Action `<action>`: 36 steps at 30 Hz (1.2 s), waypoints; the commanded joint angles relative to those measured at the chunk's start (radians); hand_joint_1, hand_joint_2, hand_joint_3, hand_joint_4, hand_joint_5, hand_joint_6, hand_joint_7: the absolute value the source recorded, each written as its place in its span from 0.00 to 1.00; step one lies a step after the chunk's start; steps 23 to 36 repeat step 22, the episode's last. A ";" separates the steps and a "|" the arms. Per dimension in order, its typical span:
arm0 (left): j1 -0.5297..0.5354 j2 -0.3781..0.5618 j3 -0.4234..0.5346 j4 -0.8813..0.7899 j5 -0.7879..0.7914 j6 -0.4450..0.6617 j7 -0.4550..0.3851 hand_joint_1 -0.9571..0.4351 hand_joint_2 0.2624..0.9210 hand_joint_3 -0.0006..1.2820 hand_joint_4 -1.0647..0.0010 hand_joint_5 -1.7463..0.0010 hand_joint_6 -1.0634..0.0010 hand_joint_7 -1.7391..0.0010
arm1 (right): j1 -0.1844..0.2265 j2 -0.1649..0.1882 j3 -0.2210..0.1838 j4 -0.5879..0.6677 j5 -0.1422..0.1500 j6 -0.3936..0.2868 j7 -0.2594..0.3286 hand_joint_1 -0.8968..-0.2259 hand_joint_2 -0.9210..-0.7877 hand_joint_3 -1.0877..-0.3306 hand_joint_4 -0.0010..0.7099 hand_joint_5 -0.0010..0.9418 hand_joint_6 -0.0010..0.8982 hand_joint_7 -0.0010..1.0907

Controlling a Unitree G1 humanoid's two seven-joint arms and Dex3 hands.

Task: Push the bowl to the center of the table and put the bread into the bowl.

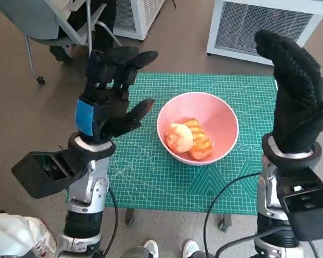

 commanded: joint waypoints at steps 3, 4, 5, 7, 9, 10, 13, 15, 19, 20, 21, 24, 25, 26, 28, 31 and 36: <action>0.006 0.004 0.009 0.000 0.020 -0.011 -0.006 0.50 0.93 0.29 1.00 0.43 1.00 0.33 | 0.007 -0.015 -0.001 0.018 0.023 0.006 0.022 0.76 0.00 0.73 0.63 0.00 0.14 0.64; 0.006 0.004 0.009 0.001 0.021 -0.011 -0.007 0.50 0.91 0.31 1.00 0.43 1.00 0.33 | 0.008 -0.015 -0.001 0.018 0.026 0.005 0.024 0.76 0.00 0.73 0.63 0.00 0.14 0.64; 0.004 0.003 0.010 0.003 0.022 -0.012 -0.007 0.50 0.91 0.32 1.00 0.43 1.00 0.33 | 0.009 -0.015 -0.002 0.019 0.027 0.004 0.025 0.76 0.00 0.73 0.63 0.00 0.14 0.64; 0.001 0.002 0.012 0.007 0.023 -0.012 -0.006 0.50 0.89 0.34 1.00 0.43 1.00 0.33 | 0.010 -0.015 -0.002 0.020 0.030 0.003 0.027 0.76 0.00 0.74 0.63 0.00 0.14 0.64; -0.002 0.001 0.012 0.009 0.025 -0.013 -0.005 0.51 0.88 0.35 1.00 0.43 1.00 0.33 | 0.011 -0.015 -0.002 0.021 0.034 0.003 0.029 0.76 0.00 0.74 0.63 0.00 0.14 0.65; -0.003 0.001 0.012 0.010 0.026 -0.014 -0.004 0.51 0.88 0.35 1.00 0.43 1.00 0.33 | 0.012 -0.015 -0.002 0.021 0.036 0.003 0.030 0.76 0.00 0.74 0.63 0.00 0.14 0.65; -0.008 0.000 0.013 0.012 0.033 -0.014 0.000 0.51 0.87 0.36 1.00 0.43 1.00 0.33 | 0.013 -0.016 -0.002 0.022 0.041 0.003 0.034 0.76 0.00 0.74 0.63 0.00 0.14 0.65; -0.013 0.000 0.015 0.016 0.035 -0.014 0.003 0.51 0.87 0.36 1.00 0.43 1.00 0.33 | 0.014 -0.017 -0.001 0.022 0.044 0.002 0.036 0.76 0.00 0.74 0.63 0.00 0.14 0.65; -0.019 -0.002 0.018 0.021 0.038 -0.016 0.004 0.51 0.86 0.37 1.00 0.43 1.00 0.33 | 0.017 -0.017 -0.001 0.023 0.050 0.000 0.042 0.75 0.00 0.74 0.63 0.00 0.14 0.65; -0.020 -0.002 0.018 0.021 0.038 -0.016 0.004 0.51 0.86 0.37 1.00 0.43 1.00 0.32 | 0.017 -0.017 0.000 0.023 0.052 -0.001 0.043 0.75 0.00 0.74 0.63 0.00 0.14 0.65; -0.021 -0.003 0.019 0.022 0.039 -0.017 0.005 0.51 0.86 0.37 1.00 0.43 1.00 0.32 | 0.018 -0.017 0.000 0.023 0.052 -0.002 0.045 0.75 0.00 0.74 0.63 0.00 0.14 0.65; -0.021 -0.003 0.019 0.023 0.040 -0.018 0.005 0.51 0.84 0.39 1.00 0.43 1.00 0.32 | 0.019 -0.017 0.000 0.023 0.053 -0.003 0.046 0.75 0.00 0.74 0.63 0.00 0.13 0.65; -0.021 -0.003 0.019 0.023 0.040 -0.018 0.005 0.51 0.84 0.39 1.00 0.43 1.00 0.32 | 0.019 -0.017 0.000 0.023 0.053 -0.003 0.046 0.75 0.00 0.74 0.63 0.00 0.13 0.65; -0.021 -0.003 0.019 0.023 0.040 -0.018 0.005 0.51 0.84 0.39 1.00 0.43 1.00 0.32 | 0.019 -0.017 0.000 0.023 0.053 -0.003 0.046 0.75 0.00 0.74 0.63 0.00 0.13 0.65; -0.021 -0.003 0.019 0.023 0.040 -0.018 0.005 0.51 0.84 0.39 1.00 0.43 1.00 0.32 | 0.019 -0.017 0.000 0.023 0.053 -0.003 0.046 0.75 0.00 0.74 0.63 0.00 0.13 0.65; -0.021 -0.003 0.019 0.023 0.040 -0.018 0.005 0.51 0.84 0.39 1.00 0.43 1.00 0.32 | 0.019 -0.017 0.000 0.023 0.053 -0.003 0.046 0.75 0.00 0.74 0.63 0.00 0.13 0.65; -0.021 -0.003 0.019 0.023 0.040 -0.018 0.005 0.51 0.84 0.39 1.00 0.43 1.00 0.32 | 0.019 -0.017 0.000 0.023 0.053 -0.003 0.046 0.75 0.00 0.74 0.63 0.00 0.13 0.65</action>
